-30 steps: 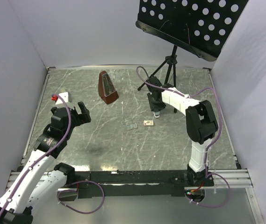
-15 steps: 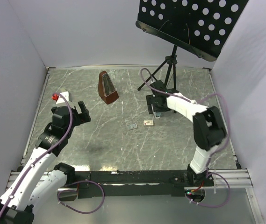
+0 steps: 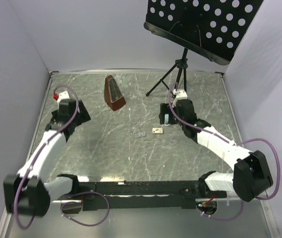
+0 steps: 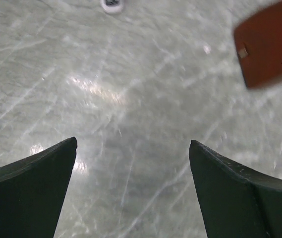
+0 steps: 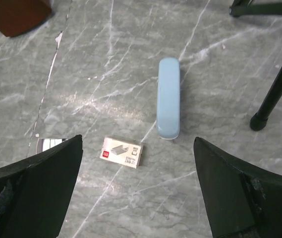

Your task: Load the staples into the stapler

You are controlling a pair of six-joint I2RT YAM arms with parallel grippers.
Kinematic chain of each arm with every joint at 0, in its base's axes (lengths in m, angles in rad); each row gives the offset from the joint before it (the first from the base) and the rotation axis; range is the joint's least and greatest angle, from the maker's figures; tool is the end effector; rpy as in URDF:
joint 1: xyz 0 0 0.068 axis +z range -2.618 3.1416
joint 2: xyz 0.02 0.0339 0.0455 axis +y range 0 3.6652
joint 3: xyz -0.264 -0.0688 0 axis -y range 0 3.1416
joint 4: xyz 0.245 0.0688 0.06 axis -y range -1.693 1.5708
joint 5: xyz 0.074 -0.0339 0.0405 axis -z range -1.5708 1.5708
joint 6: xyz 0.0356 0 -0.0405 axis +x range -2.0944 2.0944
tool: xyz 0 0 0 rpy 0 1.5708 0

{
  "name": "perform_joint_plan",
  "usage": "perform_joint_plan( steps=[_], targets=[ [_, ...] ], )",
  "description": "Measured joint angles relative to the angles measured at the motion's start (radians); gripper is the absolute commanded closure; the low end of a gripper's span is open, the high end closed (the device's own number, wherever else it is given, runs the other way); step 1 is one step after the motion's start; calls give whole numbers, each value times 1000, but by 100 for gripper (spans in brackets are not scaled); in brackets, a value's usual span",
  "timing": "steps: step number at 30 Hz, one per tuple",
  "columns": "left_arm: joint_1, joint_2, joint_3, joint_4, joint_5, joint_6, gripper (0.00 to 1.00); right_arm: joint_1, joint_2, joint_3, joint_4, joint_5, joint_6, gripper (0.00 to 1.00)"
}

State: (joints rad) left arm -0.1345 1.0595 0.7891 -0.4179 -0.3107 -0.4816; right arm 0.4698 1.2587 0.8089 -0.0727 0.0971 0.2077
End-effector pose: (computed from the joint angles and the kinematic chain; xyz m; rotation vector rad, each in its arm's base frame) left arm 0.2257 -0.0196 0.2676 -0.5437 2.1528 0.0134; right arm 0.2517 0.1239 0.2576 -0.2164 2.0943 0.3079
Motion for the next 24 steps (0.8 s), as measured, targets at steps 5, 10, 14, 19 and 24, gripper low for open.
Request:
perform_joint_plan(
  steps=[5, 10, 14, 19, 24],
  targets=[
    [127, 256, 169, 32, 18, -61, 1, 2, -43, -66, 83, 2, 21, 0],
    [235, 541, 401, 60, 12, -110, 1, 2, -85, -66, 140, 13, 34, 0],
    [276, 746, 570, 67, 1, -129, 6, 2, -112, -67, 148, 22, 38, 0],
    [291, 941, 725, 35, -4, -123, 12, 2, -150, -90, 159, 34, 37, 0],
    [291, 1076, 863, -5, -10, -106, 35, 2, -158, -95, 161, 35, 37, 0]
  ],
)
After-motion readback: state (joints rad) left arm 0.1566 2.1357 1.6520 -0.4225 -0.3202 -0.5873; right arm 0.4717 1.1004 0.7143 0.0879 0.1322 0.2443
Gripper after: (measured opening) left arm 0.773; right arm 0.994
